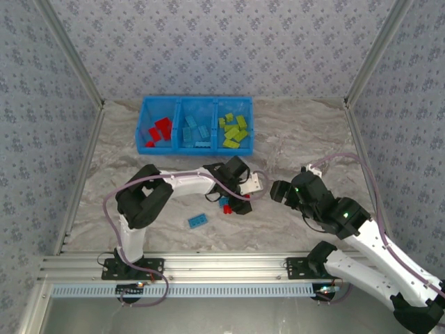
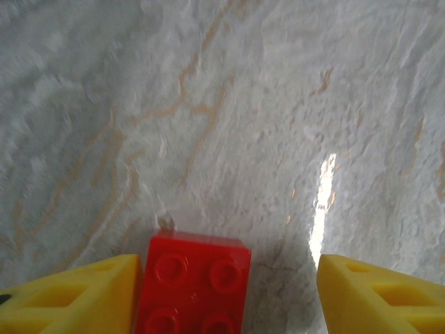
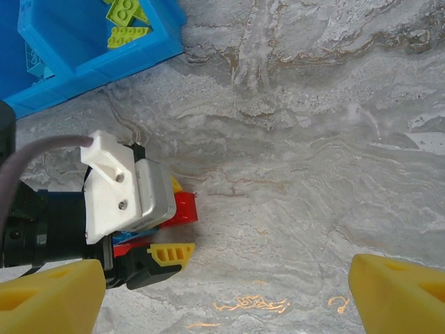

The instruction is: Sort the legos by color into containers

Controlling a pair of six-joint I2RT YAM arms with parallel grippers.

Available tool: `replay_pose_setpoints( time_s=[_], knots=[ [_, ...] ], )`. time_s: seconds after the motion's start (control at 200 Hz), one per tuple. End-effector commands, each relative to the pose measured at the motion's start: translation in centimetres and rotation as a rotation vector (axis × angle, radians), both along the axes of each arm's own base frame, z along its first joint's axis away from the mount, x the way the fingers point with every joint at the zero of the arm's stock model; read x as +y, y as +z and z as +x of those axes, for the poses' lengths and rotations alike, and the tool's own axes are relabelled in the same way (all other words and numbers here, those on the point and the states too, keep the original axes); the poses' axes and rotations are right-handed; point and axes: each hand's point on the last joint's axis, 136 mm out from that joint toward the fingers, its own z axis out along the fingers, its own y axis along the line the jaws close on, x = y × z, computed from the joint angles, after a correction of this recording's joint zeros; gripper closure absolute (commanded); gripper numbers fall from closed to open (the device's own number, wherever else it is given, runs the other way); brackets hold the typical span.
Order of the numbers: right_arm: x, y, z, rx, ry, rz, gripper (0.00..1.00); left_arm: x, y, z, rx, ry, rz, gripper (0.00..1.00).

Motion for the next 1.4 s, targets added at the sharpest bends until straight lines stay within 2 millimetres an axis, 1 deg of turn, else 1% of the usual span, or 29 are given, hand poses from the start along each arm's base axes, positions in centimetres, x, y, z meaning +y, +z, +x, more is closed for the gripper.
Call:
replay_pose_setpoints(
  time_s=[0.0, 0.1, 0.19, 0.29, 0.33, 0.39, 0.47, 0.535, 0.61, 0.65, 0.67, 0.675, 0.74, 0.819, 0.914, 0.974, 1.054, 1.059, 1.099, 1.164, 1.219, 1.274, 1.349, 1.394],
  knots=[
    [-0.2, 0.1, 0.2, -0.005, -0.024, -0.009, 0.07, 1.6, -1.9, -0.8, 0.018, -0.038, 0.101, 0.39],
    [-0.1, 0.0, 0.3, 0.001, -0.02, -0.012, 0.07, 1.4, -1.9, -0.7, 0.012, -0.037, 0.098, 0.49],
    [0.0, -0.1, 0.2, 0.002, -0.016, -0.012, 0.07, 0.6, -1.1, -0.4, 0.007, -0.031, 0.055, 0.62],
    [0.1, 0.0, 0.2, 0.0, -0.004, -0.012, 0.07, -0.7, 0.9, 0.0, -0.02, -0.028, -0.024, 0.65],
    [0.5, 0.2, 0.2, -0.01, 0.024, -0.004, 0.07, -1.1, 2.0, 0.5, -0.04, -0.017, -0.059, 0.66],
    [1.9, 0.7, 0.2, -0.028, 0.094, 0.028, 0.07, -1.5, 4.1, 1.6, -0.074, 0.009, -0.116, 0.66],
    [3.5, 1.4, 0.2, -0.052, 0.162, 0.069, 0.07, -1.8, 7.9, 3.7, -0.134, 0.076, -0.209, 0.67],
    [4.5, 2.0, 0.4, -0.078, 0.197, 0.093, 0.07, -1.7, 11.2, 5.3, -0.187, 0.128, -0.282, 0.67],
    [5.7, 3.0, 0.5, -0.119, 0.247, 0.127, 0.07, -0.6, 14.9, 7.6, -0.259, 0.22, -0.346, 0.67],
    [6.5, 3.6, 0.5, -0.142, 0.279, 0.148, 0.07, 0.5, 16.7, 9.1, -0.297, 0.289, -0.367, 0.67],
    [6.7, 3.6, 0.3, -0.142, 0.298, 0.15, 0.07, 1.2, 17.5, 9.9, -0.313, 0.327, -0.375, 0.67],
    [6.9, 3.8, 0.4, -0.153, 0.303, 0.158, 0.07, 1.3, 17.7, 10.1, -0.317, 0.336, -0.375, 0.67],
    [8.0, 4.9, 0.5, -0.192, 0.353, 0.186, 0.07, 4.3, 19.9, 12.9, -0.372, 0.482, -0.383, 0.67],
    [8.7, 5.5, 0.5, -0.217, 0.384, 0.191, 0.07, 9.2, 21.6, 16.5, -0.415, 0.679, -0.357, 0.67],
    [9.0, 5.6, 0.8, -0.224, 0.385, 0.176, 0.06, 15.6, 22.5, 20.0, -0.441, 0.899, -0.31, 0.67],
    [8.9, 5.3, 1.0, -0.216, 0.377, 0.159, 0.06, 19.7, 22.1, 21.9, -0.462, 1.027, -0.265, 0.67],
    [8.6, 4.8, 1.2, -0.202, 0.355, 0.137, 0.06, 24.4, 20.5, 24.2, -0.438, 1.162, -0.202, 0.67],
    [8.6, 4.8, 1.2, -0.202, 0.353, 0.137, 0.06, 24.7, 20.2, 24.3, -0.431, 1.172, -0.192, 0.67],
    [8.6, 4.7, 1.3, -0.197, 0.348, 0.131, 0.06, 26.7, 19.4, 25.3, -0.405, 1.242, -0.167, 0.67],
    [8.5, 4.4, 1.4, -0.188, 0.34, 0.123, 0.06, 29.3, 18.1, 26.7, -0.359, 1.335, -0.163, 0.66],
    [8.5, 4.3, 1.5, -0.179, 0.337, 0.119, 0.06, 31.0, 17.4, 27.8, -0.33, 1.396, -0.181, 0.65],
    [8.4, 3.9, 1.6, -0.166, 0.327, 0.108, 0.06, 31.8, 16.5, 28.7, -0.288, 1.424, -0.198, 0.61],
    [8.3, 3.6, 1.7, -0.15, 0.314, 0.093, 0.06, 32.2, 15.9, 29.6, -0.251, 1.435, -0.202, 0.52],
    [8.0, 3.4, 1.8, -0.138, 0.296, 0.077, 0.07, 32.3, 16.3, 29.8, -0.253, 1.434, -0.209, 0.44]
  ],
)
